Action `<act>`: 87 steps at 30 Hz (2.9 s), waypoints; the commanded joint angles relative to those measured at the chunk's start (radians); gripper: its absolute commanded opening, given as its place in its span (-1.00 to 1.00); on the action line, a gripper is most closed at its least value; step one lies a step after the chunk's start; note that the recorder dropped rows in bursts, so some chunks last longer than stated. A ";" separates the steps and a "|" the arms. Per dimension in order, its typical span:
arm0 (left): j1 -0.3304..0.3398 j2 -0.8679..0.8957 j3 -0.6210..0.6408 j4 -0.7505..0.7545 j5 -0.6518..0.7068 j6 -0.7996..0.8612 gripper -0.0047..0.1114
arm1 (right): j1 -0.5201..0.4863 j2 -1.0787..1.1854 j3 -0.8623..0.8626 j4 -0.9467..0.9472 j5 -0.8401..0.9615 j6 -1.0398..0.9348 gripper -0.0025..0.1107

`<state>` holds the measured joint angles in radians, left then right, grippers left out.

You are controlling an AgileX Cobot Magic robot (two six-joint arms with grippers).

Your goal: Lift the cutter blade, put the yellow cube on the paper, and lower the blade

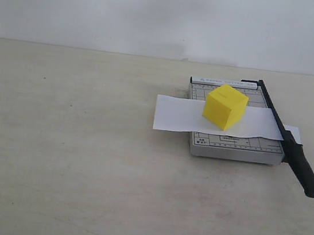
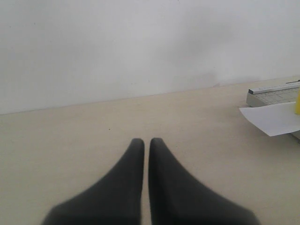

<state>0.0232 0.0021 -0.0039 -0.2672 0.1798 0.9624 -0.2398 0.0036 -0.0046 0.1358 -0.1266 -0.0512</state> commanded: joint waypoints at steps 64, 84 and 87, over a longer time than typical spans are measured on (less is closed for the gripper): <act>0.003 -0.002 0.004 -0.006 -0.003 -0.012 -0.84 | -0.008 -0.004 0.005 0.037 0.333 -0.058 -0.93; 0.003 -0.002 0.004 -0.006 -0.003 -0.012 -0.84 | -0.008 -0.004 0.005 0.037 0.333 -0.058 -0.93; 0.003 -0.002 0.004 -0.006 -0.003 -0.012 -0.84 | -0.008 -0.004 0.005 0.037 0.333 -0.058 -0.93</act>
<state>0.0232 0.0021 -0.0039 -0.2672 0.1798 0.9624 -0.2398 0.0036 0.0012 0.1733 0.2186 -0.1027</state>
